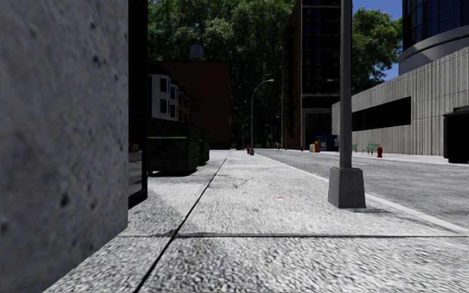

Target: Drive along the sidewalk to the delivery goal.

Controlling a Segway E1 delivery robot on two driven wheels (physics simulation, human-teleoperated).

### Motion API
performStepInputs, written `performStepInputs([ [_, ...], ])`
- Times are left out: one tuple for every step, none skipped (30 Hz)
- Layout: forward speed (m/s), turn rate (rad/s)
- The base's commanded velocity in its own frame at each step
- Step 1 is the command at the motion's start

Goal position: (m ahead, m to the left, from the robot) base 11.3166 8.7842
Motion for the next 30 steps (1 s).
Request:
performStepInputs([
  [2.00, 0.00],
  [2.00, 0.00],
  [2.00, 0.00],
  [2.00, 0.00],
  [2.00, 0.00],
  [2.00, 0.00],
  [2.00, 0.00],
  [2.00, 0.00],
  [2.00, 0.00],
  [2.00, 0.00],
  [2.00, 0.00],
  [2.00, 0.00],
  [2.00, 0.00],
  [2.00, 0.00],
  [2.00, 0.00],
  [2.00, 0.00],
  [2.00, 0.00],
  [2.00, 0.00],
  [2.00, 0.00],
  [2.00, 0.00],
  [2.00, 0.00],
  [2.00, 0.00],
  [2.00, 0.00],
  [2.00, 0.00],
  [2.00, 0.00],
  [2.00, 0.00],
  [2.00, 0.00],
  [2.00, 0.00],
  [2.00, 0.00],
  [2.00, 0.00],
])
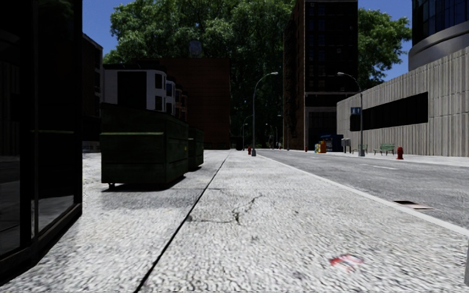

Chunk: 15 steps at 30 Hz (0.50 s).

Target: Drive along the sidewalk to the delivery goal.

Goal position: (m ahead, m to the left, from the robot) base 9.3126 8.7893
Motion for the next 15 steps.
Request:
performStepInputs([
  [2.00, 0.00],
  [2.00, 0.00],
  [2.00, 0.00],
  [2.00, 0.00],
  [2.00, 0.00],
  [2.00, 0.00],
  [2.00, 0.00],
  [2.00, 0.00],
  [2.00, 0.00],
  [2.00, 0.00],
  [2.00, 0.00],
  [2.00, 0.00],
  [2.00, 0.00],
  [2.00, 0.00],
  [2.00, 0.00],
])
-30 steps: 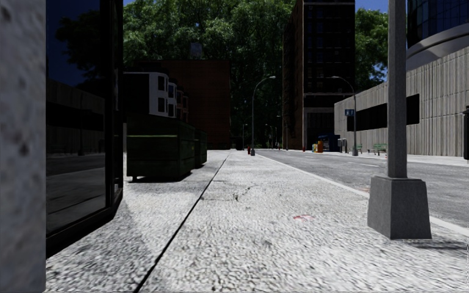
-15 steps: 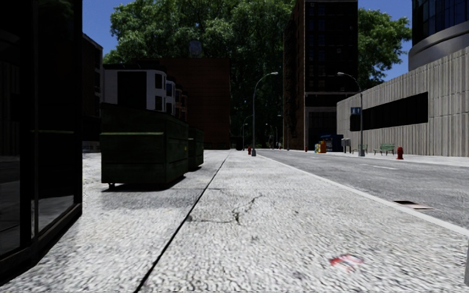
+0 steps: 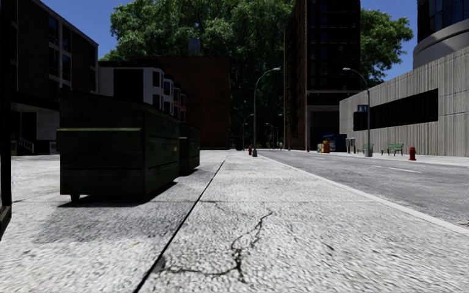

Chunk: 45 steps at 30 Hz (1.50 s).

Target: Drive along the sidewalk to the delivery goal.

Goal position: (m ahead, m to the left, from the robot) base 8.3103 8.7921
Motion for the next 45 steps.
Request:
performStepInputs([
  [2.00, 0.00],
  [2.00, 0.00],
  [2.00, 0.00],
  [2.00, 0.00],
  [2.00, 0.00],
  [2.00, 0.00],
  [2.00, 0.00],
  [2.00, 0.00],
  [2.00, 0.00],
  [2.00, 0.00],
  [2.00, 0.00],
  [2.00, 0.00],
  [2.00, 0.00],
  [2.00, 0.00],
  [2.00, 0.00],
  [2.00, 0.00],
  [2.00, 0.00],
  [2.00, 0.00],
  [2.00, 0.00],
  [2.00, 0.00],
  [2.00, 0.00],
  [2.00, 0.00],
  [2.00, 0.00],
  [2.00, 0.00],
  [2.00, 0.00],
  [2.00, 0.00],
  [2.00, 0.00],
  [2.00, 0.00],
  [2.00, 0.00],
  [2.00, 0.00],
  [2.00, 0.00],
  [2.00, 0.00],
  [2.00, 0.00],
  [2.00, 0.00],
  [2.00, 0.00],
  [2.00, 0.00],
  [2.00, 0.00],
  [2.00, 0.00],
  [2.00, 0.00],
  [2.00, 0.00],
  [2.00, 0.00],
  [2.00, 0.00],
  [2.00, 0.00],
  [2.00, 0.00],
  [2.00, 0.00],
])
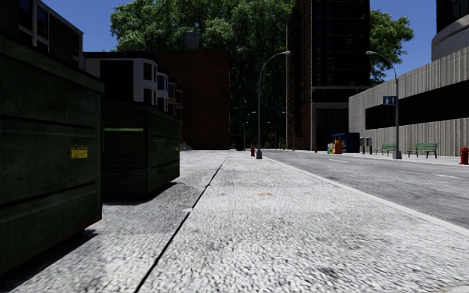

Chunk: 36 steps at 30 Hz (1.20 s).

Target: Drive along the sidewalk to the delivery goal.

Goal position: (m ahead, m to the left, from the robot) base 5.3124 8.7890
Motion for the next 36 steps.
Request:
performStepInputs([
  [2.00, 0.00],
  [2.00, 0.00],
  [2.00, 0.00],
  [2.00, 0.00],
  [2.00, 0.00],
  [2.00, 0.00],
  [2.00, 0.00],
  [2.00, 0.00],
  [2.00, 0.00],
  [2.00, 0.00],
  [2.00, 0.00],
  [2.00, 0.00],
  [2.00, 0.00],
  [2.00, 0.00],
  [2.00, 0.00],
  [2.00, 0.00],
  [2.00, 0.00],
  [2.00, 0.00],
  [2.00, 0.00],
  [2.00, 0.00],
  [2.00, 0.00],
  [2.00, 0.00],
  [2.00, 0.00],
  [2.00, 0.00],
  [2.00, 0.00],
  [2.00, 0.00],
  [2.00, 0.00],
  [2.00, 0.00],
  [2.00, 0.00],
  [2.00, 0.00],
  [2.00, 0.00],
  [2.00, 0.00],
  [2.00, 0.00],
  [2.00, 0.00],
  [2.00, 0.00],
  [2.00, 0.00],
])
